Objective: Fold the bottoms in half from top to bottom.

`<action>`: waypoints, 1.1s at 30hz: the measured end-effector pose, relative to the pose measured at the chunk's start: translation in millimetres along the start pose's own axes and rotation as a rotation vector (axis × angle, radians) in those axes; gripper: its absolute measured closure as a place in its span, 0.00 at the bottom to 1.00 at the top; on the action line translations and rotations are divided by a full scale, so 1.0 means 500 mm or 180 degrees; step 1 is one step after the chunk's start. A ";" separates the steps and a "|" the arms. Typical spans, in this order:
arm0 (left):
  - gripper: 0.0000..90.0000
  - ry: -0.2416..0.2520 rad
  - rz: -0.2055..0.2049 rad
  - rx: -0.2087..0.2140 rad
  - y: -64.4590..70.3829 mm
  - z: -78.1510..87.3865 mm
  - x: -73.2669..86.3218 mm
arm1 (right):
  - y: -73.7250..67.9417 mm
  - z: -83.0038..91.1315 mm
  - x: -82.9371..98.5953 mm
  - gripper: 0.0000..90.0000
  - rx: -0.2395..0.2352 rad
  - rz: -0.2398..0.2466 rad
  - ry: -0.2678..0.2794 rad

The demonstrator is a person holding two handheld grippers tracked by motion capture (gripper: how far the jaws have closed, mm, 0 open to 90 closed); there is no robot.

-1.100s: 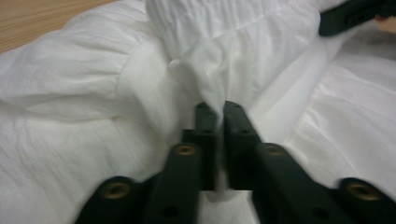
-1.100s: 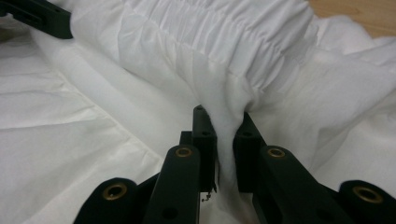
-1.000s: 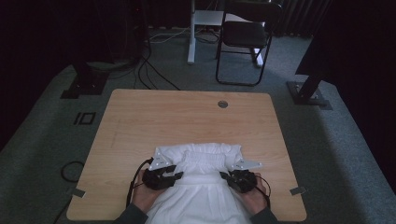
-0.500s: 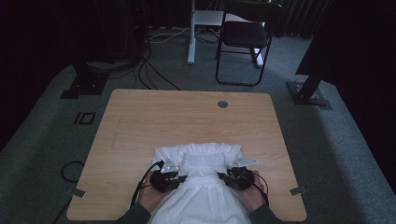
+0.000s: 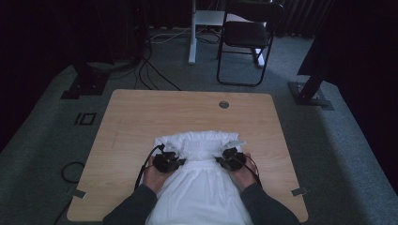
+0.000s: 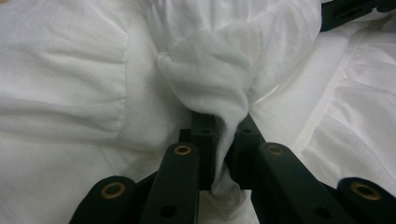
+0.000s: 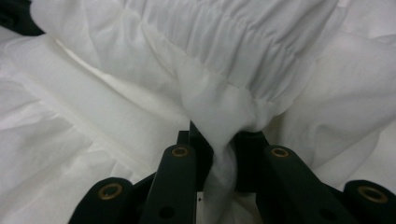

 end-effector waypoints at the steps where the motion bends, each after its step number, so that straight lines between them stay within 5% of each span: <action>1: 0.93 0.0002 0.0002 -0.0031 -0.007 -0.004 -0.007 | 0.012 -0.013 -0.014 0.90 -0.0012 -0.0035 0.0012; 9: 0.93 0.0045 0.0071 -0.0191 -0.069 -0.035 -0.058 | 0.076 -0.076 -0.086 0.90 0.0039 -0.0063 -0.0091; 12: 0.93 0.0011 0.0042 -0.0371 -0.122 -0.056 -0.097 | 0.106 -0.109 -0.122 0.90 0.0131 -0.0202 -0.0123; 20: 0.94 -0.0105 0.0166 -0.0467 -0.173 -0.064 -0.134 | 0.117 -0.129 -0.151 0.89 0.0204 -0.0297 -0.0149; 24: 0.95 0.0004 0.0060 -0.0463 -0.159 -0.027 -0.148 | 0.115 -0.092 -0.168 0.90 0.0101 -0.0383 0.0056; 28: 0.95 0.0307 -0.0002 -0.0431 -0.128 0.035 -0.186 | 0.104 0.003 -0.213 0.91 0.0041 -0.0227 0.0467; 33: 0.95 0.0668 -0.0199 -0.0362 -0.073 0.125 -0.226 | 0.091 0.086 -0.248 0.92 0.0045 -0.0102 0.0778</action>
Point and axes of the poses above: each handheld gripper's, and its own axes: z roughly backward along the jaws, x roughly out of its underside, y roughly to its right, the point moved 10 cm from there along -z, roughly forward along the jaws, and after that the axes turned 5 degrees about x, right-handed, at the moved point
